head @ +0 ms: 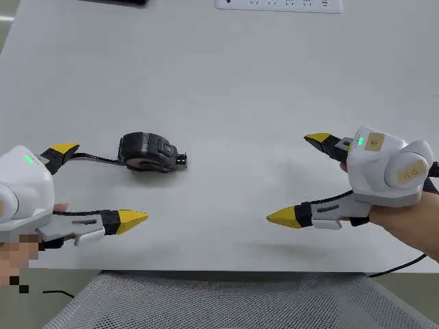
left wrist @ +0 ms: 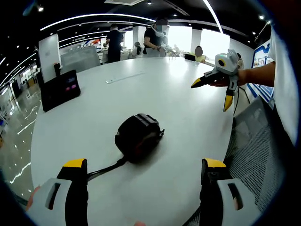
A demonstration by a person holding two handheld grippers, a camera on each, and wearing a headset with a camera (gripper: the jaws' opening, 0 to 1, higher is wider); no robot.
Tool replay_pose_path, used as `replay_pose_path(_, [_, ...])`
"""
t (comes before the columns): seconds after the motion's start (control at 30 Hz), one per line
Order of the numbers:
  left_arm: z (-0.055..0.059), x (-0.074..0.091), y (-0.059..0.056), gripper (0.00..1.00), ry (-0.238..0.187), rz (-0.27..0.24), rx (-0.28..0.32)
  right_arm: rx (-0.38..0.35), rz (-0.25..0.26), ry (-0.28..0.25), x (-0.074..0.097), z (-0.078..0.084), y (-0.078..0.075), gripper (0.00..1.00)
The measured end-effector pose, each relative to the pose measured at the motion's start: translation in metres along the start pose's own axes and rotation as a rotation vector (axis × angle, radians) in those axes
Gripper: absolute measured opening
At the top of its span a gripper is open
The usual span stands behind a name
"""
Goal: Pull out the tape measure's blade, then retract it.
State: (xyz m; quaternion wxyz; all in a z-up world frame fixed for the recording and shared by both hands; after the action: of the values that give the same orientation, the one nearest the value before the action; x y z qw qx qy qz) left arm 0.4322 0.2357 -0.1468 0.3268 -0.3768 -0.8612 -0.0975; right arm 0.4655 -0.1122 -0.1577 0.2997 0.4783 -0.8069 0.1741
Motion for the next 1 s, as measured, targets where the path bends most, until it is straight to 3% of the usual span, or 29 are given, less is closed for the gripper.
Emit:
replay_pose_path(0.4, [0.003,0.006,-0.002,0.99,0.041,0.025,-0.073,0.018,0.012,0.018,0.018,0.009,-0.001,0.99])
replay_pose_path(1.0, [0.007,0.016,-0.001,0.99,0.069,0.041,-0.104,-0.006,0.040,0.046,0.037,0.025,-0.003,0.99])
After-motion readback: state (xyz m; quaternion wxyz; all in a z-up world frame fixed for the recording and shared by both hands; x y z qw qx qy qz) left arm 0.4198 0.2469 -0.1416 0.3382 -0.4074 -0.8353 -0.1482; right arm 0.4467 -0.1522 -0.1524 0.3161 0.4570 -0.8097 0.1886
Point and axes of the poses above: the centre of the closed fingertips' face, and the gripper's own axes: x roughly backward along the fingers, y roughly to its left, z roughly out of its underside, the point moved 8 cm from there along x, roughly backward along the fingers, and after that the axes turned 6 degrees about z, right-handed, at the moved point
